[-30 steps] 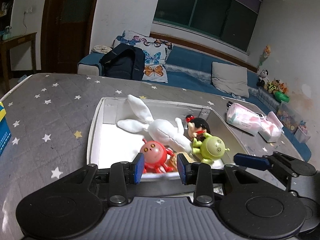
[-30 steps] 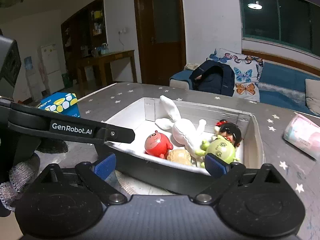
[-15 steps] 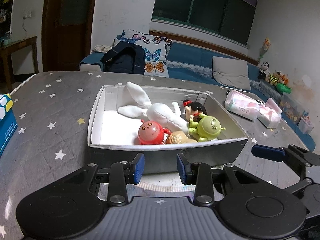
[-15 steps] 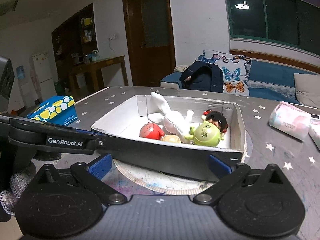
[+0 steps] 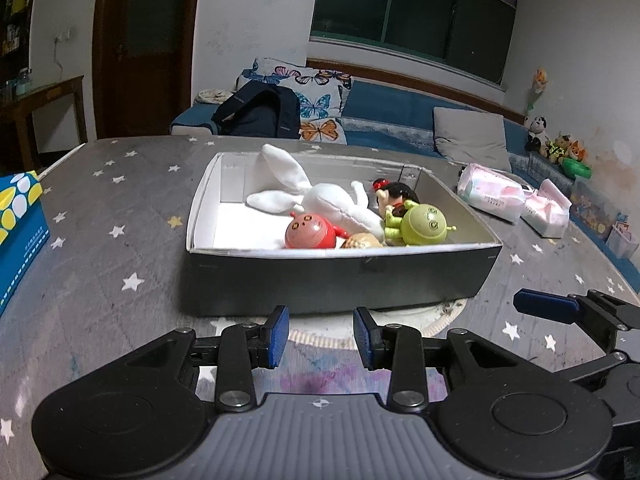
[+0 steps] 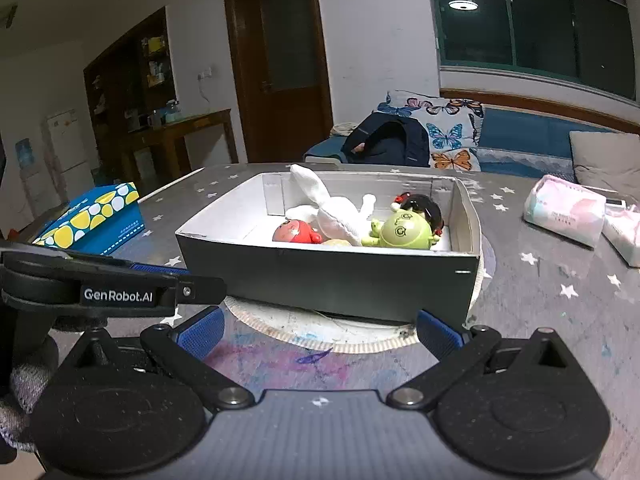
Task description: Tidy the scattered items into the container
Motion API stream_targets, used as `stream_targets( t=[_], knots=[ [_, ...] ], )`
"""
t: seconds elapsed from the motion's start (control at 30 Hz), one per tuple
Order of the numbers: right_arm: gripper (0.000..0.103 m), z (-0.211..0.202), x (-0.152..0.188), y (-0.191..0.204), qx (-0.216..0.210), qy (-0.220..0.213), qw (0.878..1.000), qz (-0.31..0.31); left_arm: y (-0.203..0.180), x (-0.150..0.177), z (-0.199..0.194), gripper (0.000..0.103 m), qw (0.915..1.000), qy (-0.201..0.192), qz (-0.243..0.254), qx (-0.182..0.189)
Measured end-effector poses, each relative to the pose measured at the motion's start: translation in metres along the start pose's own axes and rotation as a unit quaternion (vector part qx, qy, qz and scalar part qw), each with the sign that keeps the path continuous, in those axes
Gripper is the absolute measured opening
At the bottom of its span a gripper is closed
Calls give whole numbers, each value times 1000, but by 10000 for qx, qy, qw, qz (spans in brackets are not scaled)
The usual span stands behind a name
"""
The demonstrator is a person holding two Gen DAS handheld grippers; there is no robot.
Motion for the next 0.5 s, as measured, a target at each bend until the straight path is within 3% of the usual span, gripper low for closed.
stream_targets(
  t=[0.5],
  knots=[
    [103, -5, 11, -2, 264, 70, 9996, -50, -8, 14, -1, 37, 9997, 76, 157, -181]
  ],
)
Point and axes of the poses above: each gripper's, at about its wrist camera, not at the fingertips, and z roughly the way its jaws point, y to its left, x to its underside, the point moved 8 cm from there along z, roughly the way its jaws point, and after that the axes turned 13 degrees about x, right-handed, at the moved point
